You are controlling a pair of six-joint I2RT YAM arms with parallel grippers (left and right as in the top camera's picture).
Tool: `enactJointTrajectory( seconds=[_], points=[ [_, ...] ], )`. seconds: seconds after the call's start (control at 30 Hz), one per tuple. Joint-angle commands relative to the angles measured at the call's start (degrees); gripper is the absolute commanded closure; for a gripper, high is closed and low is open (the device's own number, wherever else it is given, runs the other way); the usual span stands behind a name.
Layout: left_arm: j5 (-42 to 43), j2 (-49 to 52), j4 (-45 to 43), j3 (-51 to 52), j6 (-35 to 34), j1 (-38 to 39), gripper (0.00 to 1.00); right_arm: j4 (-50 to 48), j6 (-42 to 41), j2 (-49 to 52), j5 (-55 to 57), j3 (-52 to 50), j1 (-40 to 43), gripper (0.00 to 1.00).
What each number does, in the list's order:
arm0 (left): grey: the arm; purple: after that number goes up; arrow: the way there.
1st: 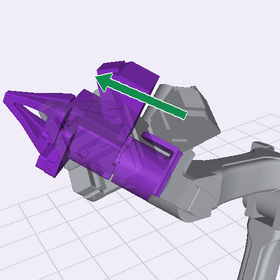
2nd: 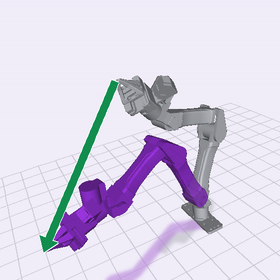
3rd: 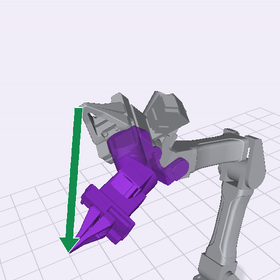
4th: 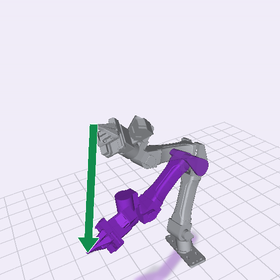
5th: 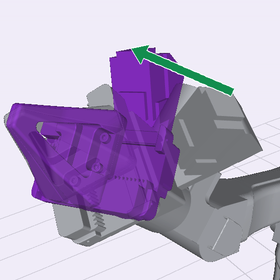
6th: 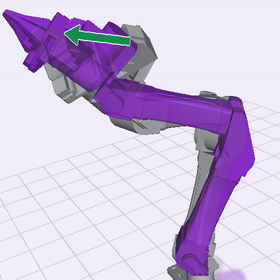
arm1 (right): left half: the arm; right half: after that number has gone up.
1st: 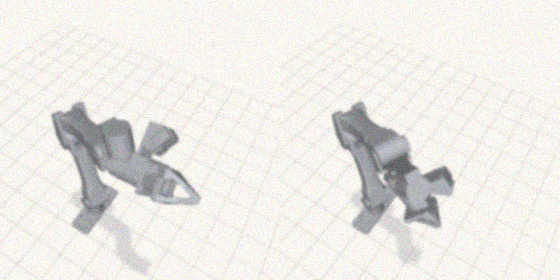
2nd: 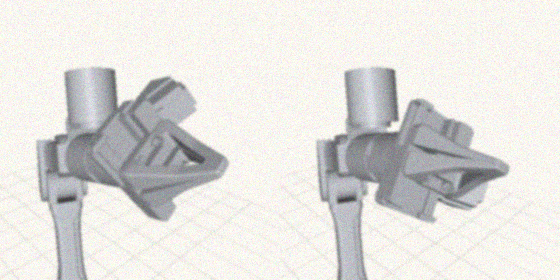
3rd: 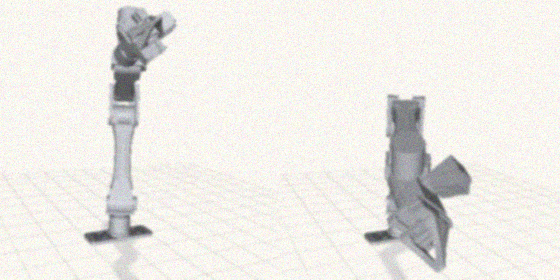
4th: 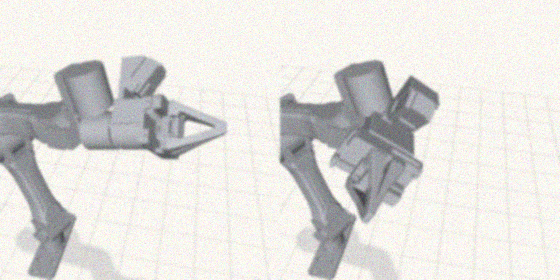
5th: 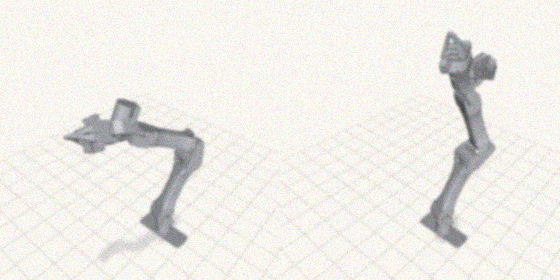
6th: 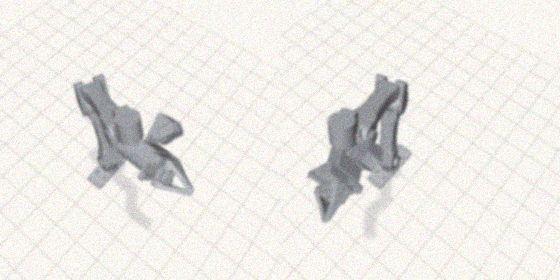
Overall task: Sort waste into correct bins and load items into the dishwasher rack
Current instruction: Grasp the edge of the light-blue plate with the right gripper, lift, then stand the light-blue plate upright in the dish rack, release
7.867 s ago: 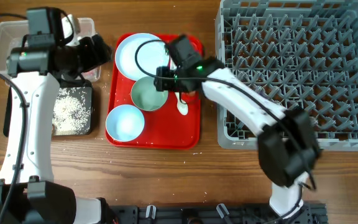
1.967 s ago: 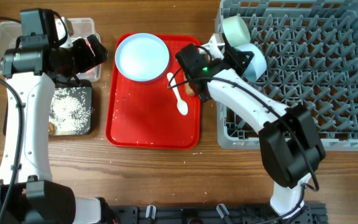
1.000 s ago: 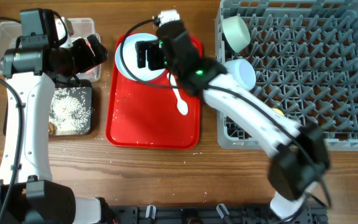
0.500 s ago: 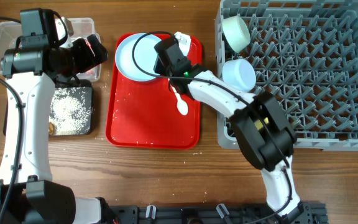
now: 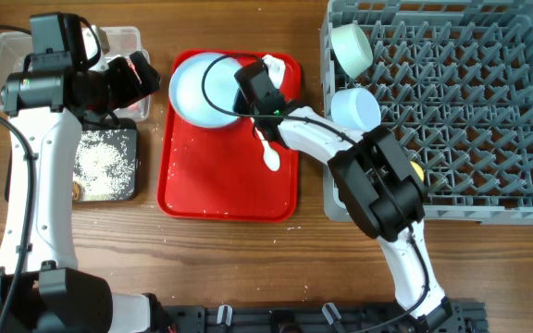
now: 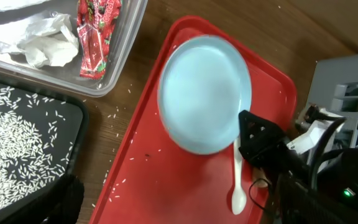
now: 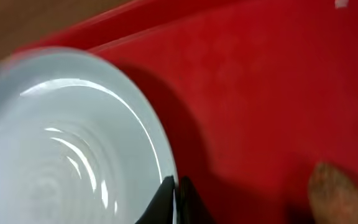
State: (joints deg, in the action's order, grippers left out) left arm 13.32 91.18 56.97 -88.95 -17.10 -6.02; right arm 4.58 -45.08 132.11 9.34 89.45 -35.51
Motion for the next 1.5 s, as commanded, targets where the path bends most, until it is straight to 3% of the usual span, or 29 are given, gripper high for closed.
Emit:
enactJointTrajectory(
  seconds=[0.0,0.23,0.5,0.6,0.77,0.87,1.03,1.17,1.33,1.47],
  points=[
    [0.09,0.00,-0.11,-0.37,0.11,-0.26,0.00,5.33,0.09,1.64,-2.40,-0.11,0.39,0.96],
    [0.09,0.00,-0.11,-0.37,0.11,-0.26,0.00,12.68,10.78,-0.24,-6.05,5.49,0.72,0.96],
    [0.09,0.00,-0.11,-0.37,0.11,-0.26,0.00,19.74,21.35,-15.30,-4.79,7.30,4.04,0.96],
    [0.09,0.00,-0.11,-0.37,0.11,-0.26,0.00,21.29,22.88,-20.94,0.37,7.30,4.20,0.96],
    [0.09,0.00,-0.11,-0.37,0.11,-0.26,0.00,29.24,24.70,-31.52,22.08,7.30,6.38,0.96],
    [0.07,0.00,-0.11,-0.37,0.13,-0.26,0.00,32.39,33.68,-36.61,29.86,7.30,9.31,0.96],
    [0.09,0.00,-0.11,-0.37,0.11,-0.26,0.00,37.11,60.98,-39.32,42.10,7.28,14.69,0.96],
    [0.09,0.00,-0.11,-0.37,0.13,-0.26,0.00,38.25,70.77,-37.79,37.42,5.42,19.74,0.95],
    [0.09,0.00,-0.11,-0.37,0.11,-0.26,0.00,36.17,72.32,-33.57,36.39,4.59,26.82,0.96],
    [0.09,0.00,-0.11,-0.37,0.11,-0.26,0.00,34.82,75.41,-30.42,28.92,4.59,28.52,0.96]
  ],
)
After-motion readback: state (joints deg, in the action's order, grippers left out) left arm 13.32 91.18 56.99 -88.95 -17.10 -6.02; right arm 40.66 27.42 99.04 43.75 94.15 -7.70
